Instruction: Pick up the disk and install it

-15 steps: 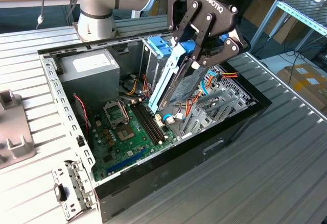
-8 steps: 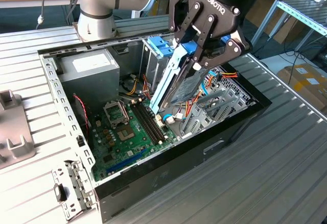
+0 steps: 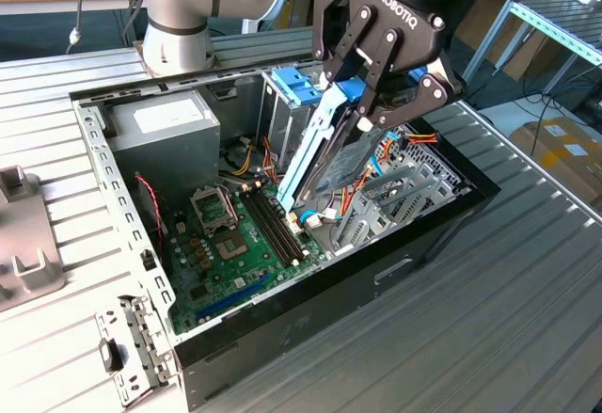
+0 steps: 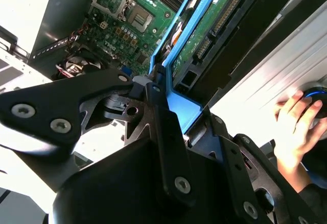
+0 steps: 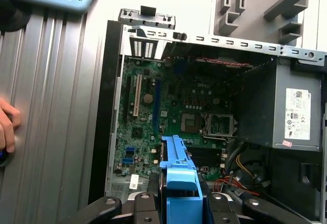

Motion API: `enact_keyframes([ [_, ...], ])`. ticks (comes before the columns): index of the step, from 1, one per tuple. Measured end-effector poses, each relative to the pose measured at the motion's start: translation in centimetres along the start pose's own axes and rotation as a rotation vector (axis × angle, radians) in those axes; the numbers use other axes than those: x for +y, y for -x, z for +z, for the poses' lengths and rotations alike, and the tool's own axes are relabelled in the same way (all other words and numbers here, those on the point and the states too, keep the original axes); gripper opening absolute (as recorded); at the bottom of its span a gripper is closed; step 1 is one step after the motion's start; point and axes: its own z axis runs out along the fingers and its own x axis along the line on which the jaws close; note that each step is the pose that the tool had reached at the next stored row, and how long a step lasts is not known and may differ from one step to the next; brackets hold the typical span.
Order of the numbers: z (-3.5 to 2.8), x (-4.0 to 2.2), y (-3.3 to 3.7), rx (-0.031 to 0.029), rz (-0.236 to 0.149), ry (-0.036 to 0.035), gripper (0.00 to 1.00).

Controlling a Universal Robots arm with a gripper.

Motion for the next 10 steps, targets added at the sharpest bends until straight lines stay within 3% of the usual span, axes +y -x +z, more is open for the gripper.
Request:
enact_keyframes([
  [10, -0.01, -0.01, -0.34, 0.0000, 0.000, 0.0000, 0.37],
])
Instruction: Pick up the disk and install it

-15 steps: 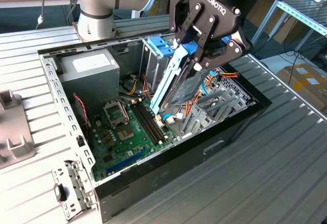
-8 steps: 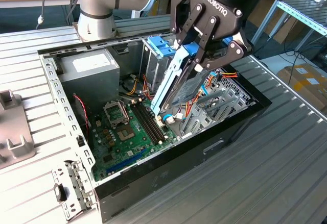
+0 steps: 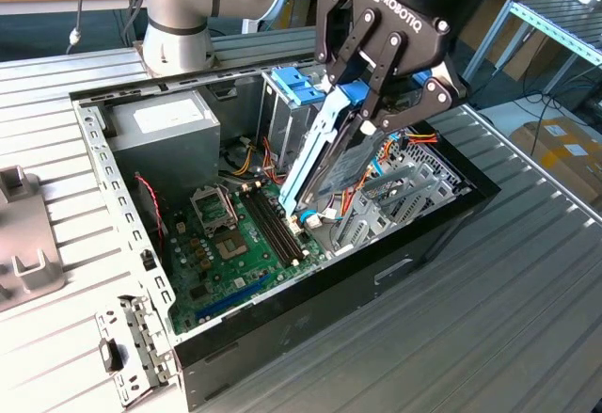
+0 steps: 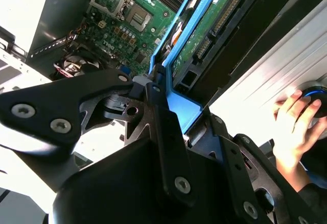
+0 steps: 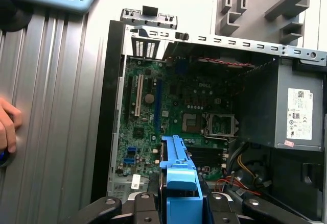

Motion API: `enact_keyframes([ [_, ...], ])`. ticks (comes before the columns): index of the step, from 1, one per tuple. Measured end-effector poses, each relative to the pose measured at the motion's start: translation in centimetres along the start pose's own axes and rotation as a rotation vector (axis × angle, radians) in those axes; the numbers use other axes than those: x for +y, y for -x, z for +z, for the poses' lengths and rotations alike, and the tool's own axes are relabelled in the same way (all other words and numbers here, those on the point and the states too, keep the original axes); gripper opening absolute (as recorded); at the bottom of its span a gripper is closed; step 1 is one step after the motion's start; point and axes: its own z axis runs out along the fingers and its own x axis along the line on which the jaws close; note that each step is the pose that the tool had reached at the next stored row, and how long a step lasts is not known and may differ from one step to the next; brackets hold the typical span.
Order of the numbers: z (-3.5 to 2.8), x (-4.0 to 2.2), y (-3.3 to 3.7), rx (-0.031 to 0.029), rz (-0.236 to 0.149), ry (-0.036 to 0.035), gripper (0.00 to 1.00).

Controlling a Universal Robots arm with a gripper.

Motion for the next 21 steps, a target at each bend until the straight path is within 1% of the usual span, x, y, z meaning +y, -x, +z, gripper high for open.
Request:
enact_keyframes([
  [21, -0.03, 0.00, -0.77, 0.0000, 0.000, 0.0000, 0.37],
])
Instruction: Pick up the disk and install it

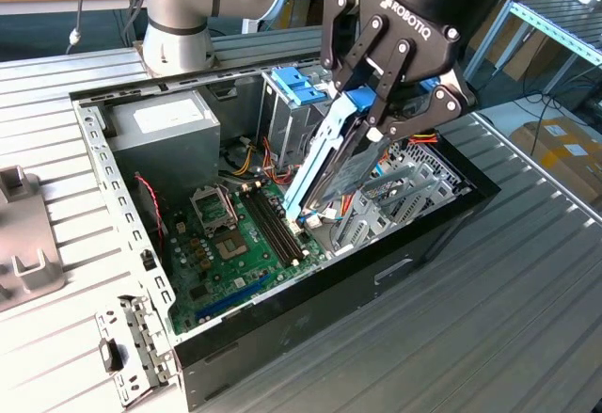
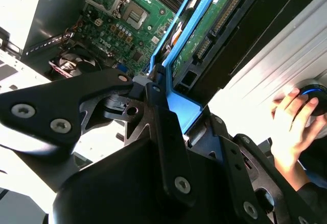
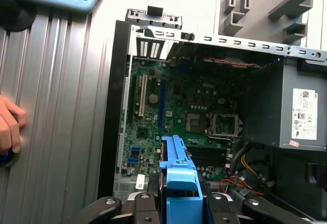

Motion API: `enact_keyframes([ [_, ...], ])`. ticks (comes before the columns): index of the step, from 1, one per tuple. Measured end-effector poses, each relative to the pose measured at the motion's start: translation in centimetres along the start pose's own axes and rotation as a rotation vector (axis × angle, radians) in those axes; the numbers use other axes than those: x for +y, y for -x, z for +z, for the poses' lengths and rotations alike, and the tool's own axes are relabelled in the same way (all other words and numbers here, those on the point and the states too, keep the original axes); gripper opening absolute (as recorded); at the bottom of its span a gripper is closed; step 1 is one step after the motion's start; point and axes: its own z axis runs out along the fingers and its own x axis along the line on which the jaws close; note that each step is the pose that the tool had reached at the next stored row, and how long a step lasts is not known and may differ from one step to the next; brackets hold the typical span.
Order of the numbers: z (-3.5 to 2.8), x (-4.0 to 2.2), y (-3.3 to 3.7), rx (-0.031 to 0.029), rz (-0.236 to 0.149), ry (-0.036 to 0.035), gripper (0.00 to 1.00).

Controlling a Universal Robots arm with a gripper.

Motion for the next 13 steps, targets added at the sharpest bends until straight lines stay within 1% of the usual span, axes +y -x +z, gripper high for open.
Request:
enact_keyframes([
  [13, 0.00, -0.05, -0.36, 0.0000, 0.000, 0.0000, 0.37],
])
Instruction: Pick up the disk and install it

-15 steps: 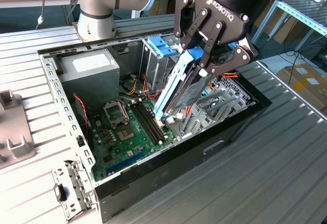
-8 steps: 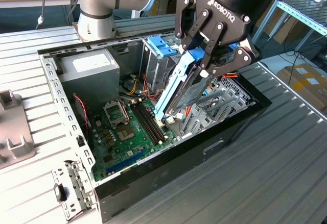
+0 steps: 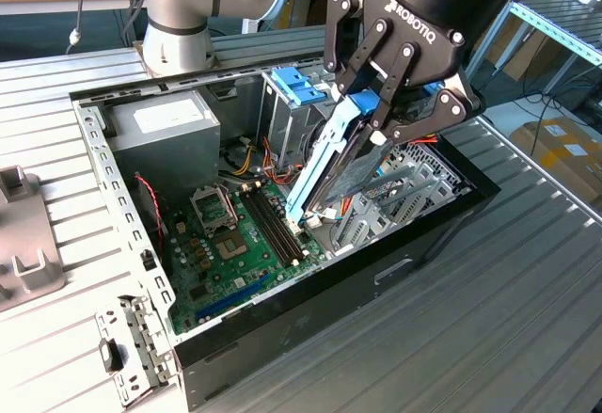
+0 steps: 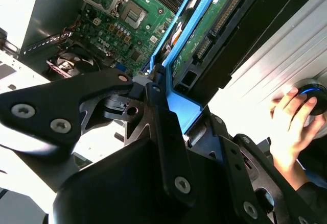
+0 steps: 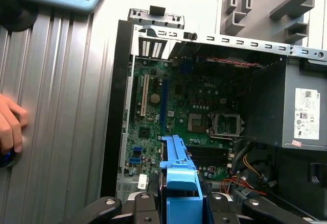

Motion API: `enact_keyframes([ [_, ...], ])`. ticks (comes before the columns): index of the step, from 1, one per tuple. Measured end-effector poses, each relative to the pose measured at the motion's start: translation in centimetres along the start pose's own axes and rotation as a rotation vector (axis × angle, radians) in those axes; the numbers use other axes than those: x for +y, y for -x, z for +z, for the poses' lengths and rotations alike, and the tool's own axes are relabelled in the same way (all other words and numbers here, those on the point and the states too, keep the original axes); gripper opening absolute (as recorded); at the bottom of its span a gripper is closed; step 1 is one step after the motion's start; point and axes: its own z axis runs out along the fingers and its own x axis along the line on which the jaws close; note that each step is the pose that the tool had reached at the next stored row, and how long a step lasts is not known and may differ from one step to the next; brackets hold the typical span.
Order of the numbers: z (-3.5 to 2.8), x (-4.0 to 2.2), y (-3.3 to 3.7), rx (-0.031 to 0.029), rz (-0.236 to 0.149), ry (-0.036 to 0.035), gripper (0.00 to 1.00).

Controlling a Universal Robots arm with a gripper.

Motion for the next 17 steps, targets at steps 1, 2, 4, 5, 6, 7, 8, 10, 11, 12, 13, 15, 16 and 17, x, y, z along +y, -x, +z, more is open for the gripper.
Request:
enact_keyframes([
  [1, 0.00, 0.00, -0.02, 0.0000, 0.000, 0.0000, 0.37],
  [2, 0.00, 0.00, -0.06, 0.0000, 0.000, 0.0000, 0.37],
  [4, 0.00, 0.00, -0.15, 0.0000, 0.000, 0.0000, 0.37],
  [5, -0.01, 0.01, -0.22, 0.0001, 0.000, 0.0000, 0.37],
  [6, -0.01, 0.01, -0.26, 0.0000, 0.000, 0.0000, 0.37],
  [7, 0.00, 0.01, -0.29, 0.0000, 0.000, 0.0000, 0.37],
  [8, -0.01, 0.01, -0.32, 0.0000, 0.000, 0.0000, 0.37],
  [10, -0.01, 0.01, -0.38, 0.0000, 0.000, 0.0001, 0.37],
  [11, -0.01, 0.01, -0.42, 0.0000, 0.000, 0.0000, 0.37],
  [12, -0.01, 0.01, -0.47, 0.0001, 0.000, 0.0000, 0.37],
  [13, -0.01, 0.01, -0.50, 0.0000, 0.000, 0.0000, 0.37],
  [15, -0.01, 0.02, -0.62, 0.0000, 0.000, 0.0000, 0.37],
  [16, -0.02, 0.02, -0.68, 0.0001, 0.000, 0.0000, 0.37],
  [17, -0.01, 0.02, -0.72, 0.0000, 0.000, 0.0000, 0.37],
])
